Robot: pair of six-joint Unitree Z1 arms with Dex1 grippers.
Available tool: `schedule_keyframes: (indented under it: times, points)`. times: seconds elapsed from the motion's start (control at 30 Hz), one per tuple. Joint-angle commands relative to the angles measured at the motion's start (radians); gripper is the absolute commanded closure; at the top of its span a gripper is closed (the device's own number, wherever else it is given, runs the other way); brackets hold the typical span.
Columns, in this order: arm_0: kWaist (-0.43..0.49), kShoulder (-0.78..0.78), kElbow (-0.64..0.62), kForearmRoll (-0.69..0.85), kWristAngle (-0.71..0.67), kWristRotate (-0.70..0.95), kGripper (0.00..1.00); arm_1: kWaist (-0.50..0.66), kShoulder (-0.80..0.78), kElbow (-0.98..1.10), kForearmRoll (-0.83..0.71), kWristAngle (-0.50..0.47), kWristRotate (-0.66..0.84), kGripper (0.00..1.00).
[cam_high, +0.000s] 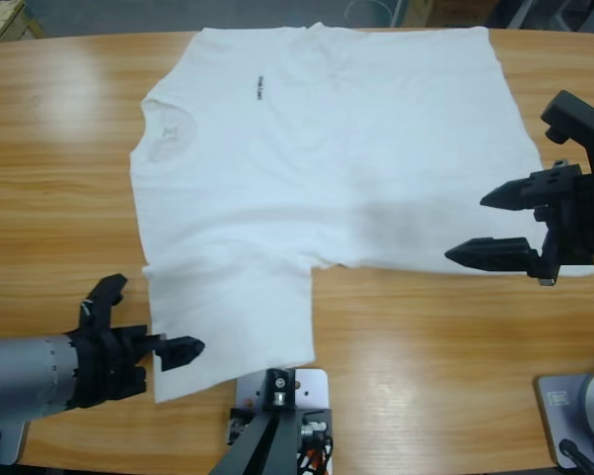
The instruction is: Fold clothes
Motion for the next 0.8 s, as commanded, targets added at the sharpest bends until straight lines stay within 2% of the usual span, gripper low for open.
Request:
schedule_keyframes:
  times: [0.03,0.37,0.6,0.8]
  points:
    - [-0.011,-0.025,0.068,-0.017,0.047,-0.013,0.101,-0.009,-0.006,0.034,-0.011,0.015,-0.009,0.069]
    - [-0.012,-0.19,0.075,-0.015,0.098,-0.001,0.101,-0.009,-0.009,0.035,-0.012,0.015,-0.009,0.069]
    - [-0.017,-0.071,0.08,-0.02,0.089,-0.056,0.101,-0.009,-0.015,0.036,-0.012,0.016,-0.009,0.069]
    - [-0.021,-0.056,0.081,-0.024,0.085,-0.077,0.101,-0.009,-0.015,0.035,-0.012,0.015,-0.01,0.069]
